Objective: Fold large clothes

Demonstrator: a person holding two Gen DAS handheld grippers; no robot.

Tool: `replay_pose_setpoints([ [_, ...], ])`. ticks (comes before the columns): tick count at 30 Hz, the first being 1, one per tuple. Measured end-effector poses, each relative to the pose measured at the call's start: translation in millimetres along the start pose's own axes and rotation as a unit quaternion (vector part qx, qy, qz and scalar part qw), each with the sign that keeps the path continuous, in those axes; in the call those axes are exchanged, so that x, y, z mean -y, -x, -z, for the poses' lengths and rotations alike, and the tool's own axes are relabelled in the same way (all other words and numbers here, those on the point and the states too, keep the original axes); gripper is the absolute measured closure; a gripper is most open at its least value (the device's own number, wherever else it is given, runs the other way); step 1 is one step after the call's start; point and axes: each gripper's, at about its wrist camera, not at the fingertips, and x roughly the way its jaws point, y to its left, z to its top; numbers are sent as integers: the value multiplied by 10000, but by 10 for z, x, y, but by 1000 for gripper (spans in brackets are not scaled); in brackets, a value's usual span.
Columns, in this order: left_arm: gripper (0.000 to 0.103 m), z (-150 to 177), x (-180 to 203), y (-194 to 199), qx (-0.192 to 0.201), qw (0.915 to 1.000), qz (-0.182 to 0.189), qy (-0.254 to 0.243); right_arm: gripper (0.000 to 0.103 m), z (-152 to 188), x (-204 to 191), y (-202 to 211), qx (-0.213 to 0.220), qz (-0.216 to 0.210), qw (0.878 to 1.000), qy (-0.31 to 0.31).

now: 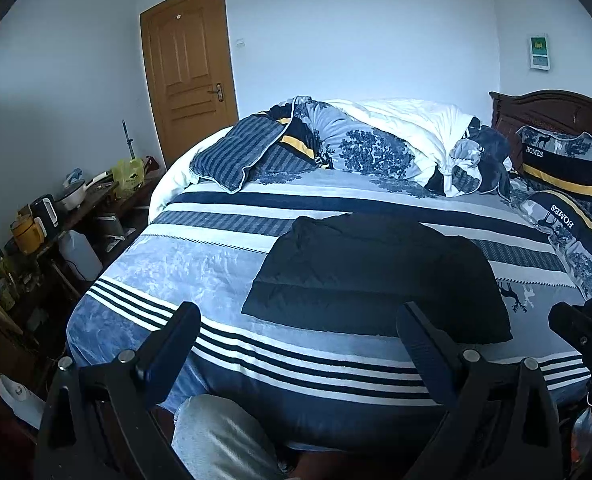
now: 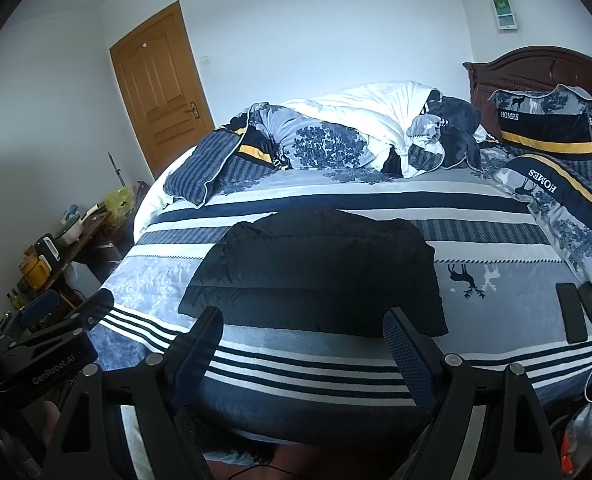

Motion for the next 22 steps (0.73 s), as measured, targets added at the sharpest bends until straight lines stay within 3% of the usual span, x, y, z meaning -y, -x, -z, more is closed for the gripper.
replay_pose_setpoints([
  [16,5,10,75,-368,-83,9999,114,-23,19,-33,1,-347,-82,-146,9999,15],
  [19,5,3,109,-494,31,9994,338,-1,18,-40,-4,-466,-76,-317,9995,37],
  [22,5,-32,123,-843,-259,9965,771,170,18,-11,17,-747,-243,-518,9983,68],
])
